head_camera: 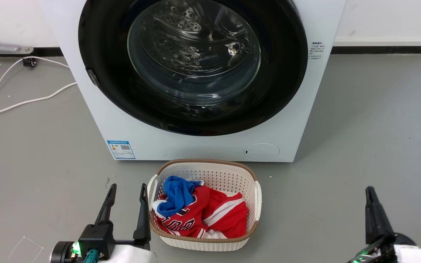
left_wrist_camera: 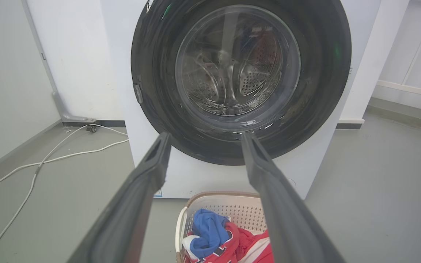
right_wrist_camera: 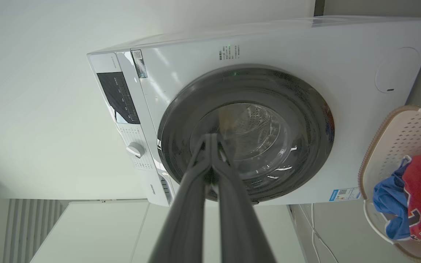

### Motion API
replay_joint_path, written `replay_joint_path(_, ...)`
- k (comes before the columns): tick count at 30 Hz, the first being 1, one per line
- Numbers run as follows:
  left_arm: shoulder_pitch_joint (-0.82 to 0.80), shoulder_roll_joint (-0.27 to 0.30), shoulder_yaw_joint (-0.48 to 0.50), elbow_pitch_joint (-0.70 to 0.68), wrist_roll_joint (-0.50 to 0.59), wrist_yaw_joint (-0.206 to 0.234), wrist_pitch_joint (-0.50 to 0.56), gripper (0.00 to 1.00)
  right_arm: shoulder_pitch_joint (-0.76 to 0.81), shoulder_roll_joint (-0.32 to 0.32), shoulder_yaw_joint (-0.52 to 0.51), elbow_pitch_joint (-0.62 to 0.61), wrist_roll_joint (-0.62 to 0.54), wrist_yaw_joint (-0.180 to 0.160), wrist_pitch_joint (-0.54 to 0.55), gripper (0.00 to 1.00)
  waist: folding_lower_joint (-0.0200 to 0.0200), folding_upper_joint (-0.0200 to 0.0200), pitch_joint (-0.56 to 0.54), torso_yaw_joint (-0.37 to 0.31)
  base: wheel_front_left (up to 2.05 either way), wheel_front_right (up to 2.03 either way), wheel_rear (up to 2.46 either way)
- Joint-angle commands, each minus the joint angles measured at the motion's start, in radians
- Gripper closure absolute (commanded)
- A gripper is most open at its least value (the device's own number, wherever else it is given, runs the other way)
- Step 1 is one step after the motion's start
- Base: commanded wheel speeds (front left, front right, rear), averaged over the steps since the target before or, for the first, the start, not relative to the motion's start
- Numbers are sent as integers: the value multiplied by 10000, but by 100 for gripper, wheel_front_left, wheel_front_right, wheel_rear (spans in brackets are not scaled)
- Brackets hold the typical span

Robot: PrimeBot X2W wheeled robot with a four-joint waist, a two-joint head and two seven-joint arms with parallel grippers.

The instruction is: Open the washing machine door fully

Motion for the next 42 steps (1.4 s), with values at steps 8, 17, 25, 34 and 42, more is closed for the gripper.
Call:
replay_joint_path(8, 2, -17, -27, 12, 51, 52, -28, 0, 242, -46, -714, -784, 287, 1, 1435, 100, 0, 0, -23, 29, 0, 0, 0)
replay_joint_path(17, 55, -17, -66, -41, 113, 121, -28, 0, 374, 27, -1124, -667, 163, 1, 1929, 100, 0, 0, -14, 41, 0, 0, 0)
replay_joint_path(25, -68, -17, -31, -90, 236, 190, -28, 0, 82, 36, -1253, -467, 257, 1, 1914, 100, 0, 0, 94, 49, 0, 0, 0)
replay_joint_path(34, -482, -18, 79, -273, 466, 212, -28, 0, -1295, -117, -2294, 243, 177, 1, 2374, 100, 0, 0, 728, 109, 0, 0, 0)
replay_joint_path(42, -1228, -16, 177, -488, 761, 148, -28, 0, -3634, -1018, -3146, 1566, 133, 2, 3083, 100, 0, 0, 1816, 295, 0, 0, 0)
